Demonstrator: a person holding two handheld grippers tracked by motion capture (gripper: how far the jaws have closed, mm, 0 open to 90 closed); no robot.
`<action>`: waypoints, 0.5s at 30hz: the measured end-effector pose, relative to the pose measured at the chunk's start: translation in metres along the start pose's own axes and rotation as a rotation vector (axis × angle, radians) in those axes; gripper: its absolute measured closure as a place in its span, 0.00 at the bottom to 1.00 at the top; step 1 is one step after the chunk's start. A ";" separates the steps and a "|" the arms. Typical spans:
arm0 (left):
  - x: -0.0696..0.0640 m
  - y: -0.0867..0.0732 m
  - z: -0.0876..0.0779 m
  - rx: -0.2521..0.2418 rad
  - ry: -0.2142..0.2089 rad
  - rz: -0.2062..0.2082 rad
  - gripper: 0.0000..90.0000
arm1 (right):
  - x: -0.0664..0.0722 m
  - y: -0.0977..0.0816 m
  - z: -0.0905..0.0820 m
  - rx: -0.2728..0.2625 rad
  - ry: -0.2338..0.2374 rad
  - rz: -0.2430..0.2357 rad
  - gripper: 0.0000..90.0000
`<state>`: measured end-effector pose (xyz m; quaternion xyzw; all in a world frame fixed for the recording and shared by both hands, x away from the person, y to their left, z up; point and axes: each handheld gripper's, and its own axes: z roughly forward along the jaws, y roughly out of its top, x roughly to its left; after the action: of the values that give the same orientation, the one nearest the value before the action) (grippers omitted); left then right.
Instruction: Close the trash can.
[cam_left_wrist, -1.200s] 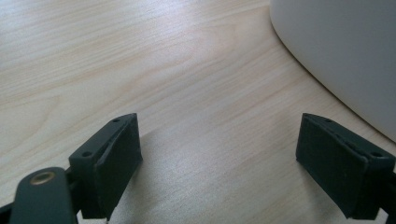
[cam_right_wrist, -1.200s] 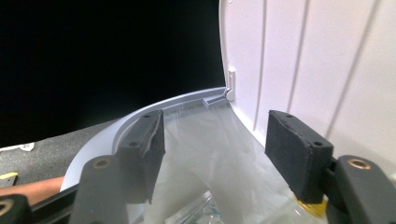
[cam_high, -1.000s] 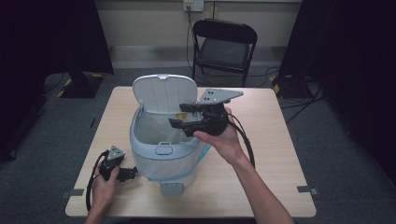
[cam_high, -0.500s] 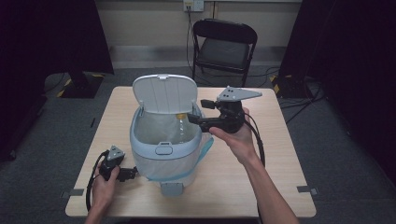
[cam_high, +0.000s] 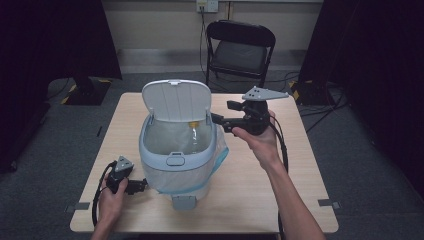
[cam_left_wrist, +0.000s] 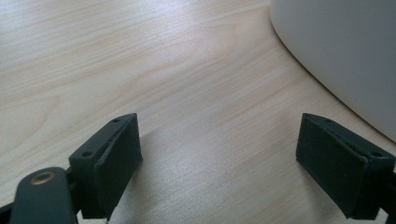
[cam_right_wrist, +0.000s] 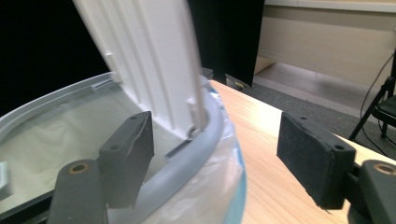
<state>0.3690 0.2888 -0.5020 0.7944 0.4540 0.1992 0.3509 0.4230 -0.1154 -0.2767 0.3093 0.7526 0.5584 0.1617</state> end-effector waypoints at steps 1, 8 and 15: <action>0.000 0.000 0.000 0.000 0.000 0.000 0.15 | -0.006 0.002 0.004 0.002 -0.013 0.009 0.29; 0.000 0.000 0.000 0.000 0.000 0.000 0.15 | -0.018 0.005 0.013 0.012 -0.055 0.013 0.29; 0.000 0.000 0.000 0.000 0.000 0.000 0.15 | -0.026 0.006 0.019 0.027 -0.078 0.033 0.28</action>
<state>0.3690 0.2888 -0.5020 0.7944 0.4540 0.1992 0.3509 0.4553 -0.1166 -0.2804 0.3451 0.7480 0.5384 0.1776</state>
